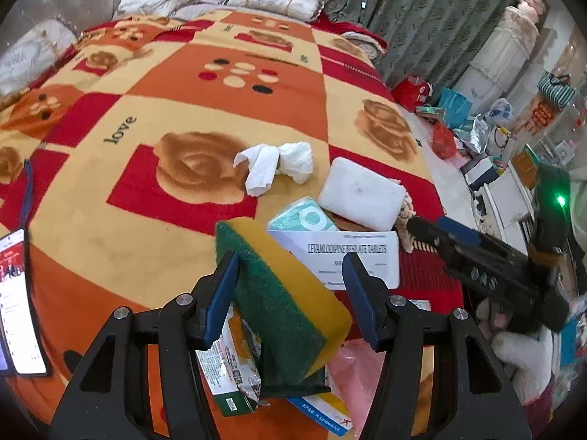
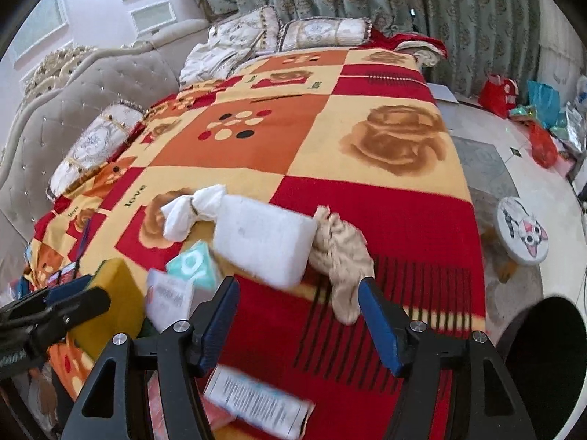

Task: Collect trash
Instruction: 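Grasp the green-yellow scouring sponge with the left tool while the right grasps the beige stocking, then carry the sponge and stocking in both tools over the black bin, then open both tools to drop the sponge and stocking into the bin, then move both open tools back over the medicine boxes on the bed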

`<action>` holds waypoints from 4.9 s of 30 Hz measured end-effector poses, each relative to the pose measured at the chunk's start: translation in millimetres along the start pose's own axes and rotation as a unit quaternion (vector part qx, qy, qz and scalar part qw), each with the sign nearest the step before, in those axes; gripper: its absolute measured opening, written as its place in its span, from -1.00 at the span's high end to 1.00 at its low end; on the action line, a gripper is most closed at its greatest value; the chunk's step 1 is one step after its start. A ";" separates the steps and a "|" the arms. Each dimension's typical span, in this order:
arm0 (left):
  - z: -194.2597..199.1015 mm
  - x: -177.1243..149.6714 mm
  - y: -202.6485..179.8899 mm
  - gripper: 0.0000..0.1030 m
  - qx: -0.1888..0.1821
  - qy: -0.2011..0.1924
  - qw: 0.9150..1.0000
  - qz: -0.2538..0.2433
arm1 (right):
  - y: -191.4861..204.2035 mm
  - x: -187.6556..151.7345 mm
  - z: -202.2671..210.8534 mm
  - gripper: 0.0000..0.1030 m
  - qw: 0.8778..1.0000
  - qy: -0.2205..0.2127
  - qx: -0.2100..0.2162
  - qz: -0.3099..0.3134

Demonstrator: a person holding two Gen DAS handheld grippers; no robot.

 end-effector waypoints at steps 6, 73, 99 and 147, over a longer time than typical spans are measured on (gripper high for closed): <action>-8.9 -3.0 0.1 -0.09 -0.024 0.017 1.000 -0.002 | -32.7 -1.4 -36.1 -0.26 0.999 0.029 -0.024 -0.012; 0.8 -26.0 -269.2 0.52 -0.151 0.003 0.972 -0.182 | -166.9 -84.8 158.3 0.44 0.983 -0.110 -0.063 -0.132; -49.9 -56.0 -345.7 0.48 -0.216 0.044 0.958 -0.184 | -241.6 -118.8 164.1 0.42 0.967 -0.095 -0.109 -0.209; 28.9 -30.6 -98.3 -0.20 -0.020 -0.014 0.994 -0.109 | -32.3 -67.7 83.8 -0.25 0.997 -0.033 0.039 -0.050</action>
Point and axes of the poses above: each gripper's, at about its wrist camera, not at the fingertips, and z roughly against the way its jaws point, y to its left, x to its top, the point moved 9 cm from there along -z, roughly the way its jaws point, and after that the axes turned 1 degree about -y, right-handed, at the moved point
